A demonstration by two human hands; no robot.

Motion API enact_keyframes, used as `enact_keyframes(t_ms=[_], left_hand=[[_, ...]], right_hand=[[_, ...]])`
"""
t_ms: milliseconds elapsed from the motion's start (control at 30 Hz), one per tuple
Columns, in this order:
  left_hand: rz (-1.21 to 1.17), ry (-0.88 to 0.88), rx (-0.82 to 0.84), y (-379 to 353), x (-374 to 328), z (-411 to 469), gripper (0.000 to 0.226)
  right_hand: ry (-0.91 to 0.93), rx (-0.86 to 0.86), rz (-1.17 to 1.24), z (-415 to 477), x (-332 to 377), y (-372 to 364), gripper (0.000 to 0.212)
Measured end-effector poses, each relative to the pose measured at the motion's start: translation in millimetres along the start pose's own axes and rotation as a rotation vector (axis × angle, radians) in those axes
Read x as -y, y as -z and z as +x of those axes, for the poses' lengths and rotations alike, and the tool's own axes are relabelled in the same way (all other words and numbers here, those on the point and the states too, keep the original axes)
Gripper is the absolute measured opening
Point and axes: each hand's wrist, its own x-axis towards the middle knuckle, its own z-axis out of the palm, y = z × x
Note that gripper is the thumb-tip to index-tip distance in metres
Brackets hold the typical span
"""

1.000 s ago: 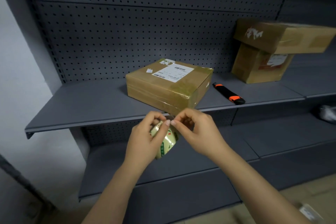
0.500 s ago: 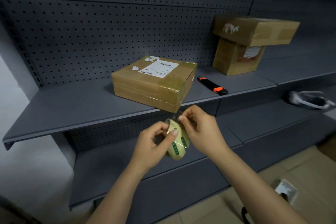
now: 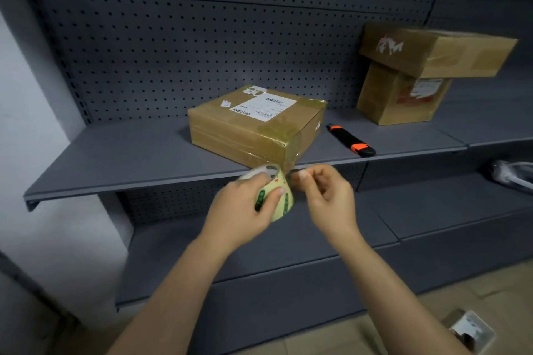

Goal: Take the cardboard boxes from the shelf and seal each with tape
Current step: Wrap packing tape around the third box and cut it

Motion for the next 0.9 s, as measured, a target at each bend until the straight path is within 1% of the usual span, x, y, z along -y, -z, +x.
enact_keyframes(t_ms=[33, 100, 233, 300, 333, 400, 467, 500, 667, 900], left_hand=[[0.1, 0.037, -0.03, 2.6, 2.4, 3.4, 0.039], [0.203, 0.09, -0.107, 10.8, 4.2, 7.0, 0.034], [0.369, -0.034, -0.207, 7.6, -5.2, 22.6, 0.034], [0.468, -0.05, -0.234, 5.3, -6.5, 33.4, 0.038], [0.512, -0.049, -0.24, 5.5, -5.9, 38.4, 0.037], [0.575, -0.051, -0.238, 5.9, -6.5, 45.3, 0.027], [0.609, -0.046, -0.211, 6.2, -11.6, 49.1, 0.018], [0.615, -0.044, -0.195, 5.3, -13.9, 50.3, 0.018], [0.691, -0.022, -0.184, -0.6, -14.2, 51.8, 0.026], [0.714, 0.003, -0.19, -8.2, -10.0, 52.0, 0.031]], right_hand=[[0.016, 0.0, 0.036, 2.1, -0.7, 1.1, 0.01], [0.046, 0.043, 0.056, 6.3, -0.6, 3.7, 0.009], [-0.069, 0.018, 0.186, 33.8, -7.4, 2.5, 0.01], [-0.075, 0.025, 0.181, 44.1, -10.9, 1.5, 0.011], [-0.067, 0.035, 0.175, 47.5, -12.7, 1.1, 0.011], [-0.053, 0.047, 0.177, 52.3, -16.8, 0.6, 0.011], [-0.045, 0.051, 0.183, 57.3, -21.5, -0.4, 0.01], [-0.047, 0.055, 0.189, 60.1, -24.2, -0.6, 0.01], [-0.027, 0.078, 0.223, 65.8, -36.2, -1.1, 0.008], [-0.021, 0.1, 0.237, 73.8, -44.8, -6.3, 0.009]])
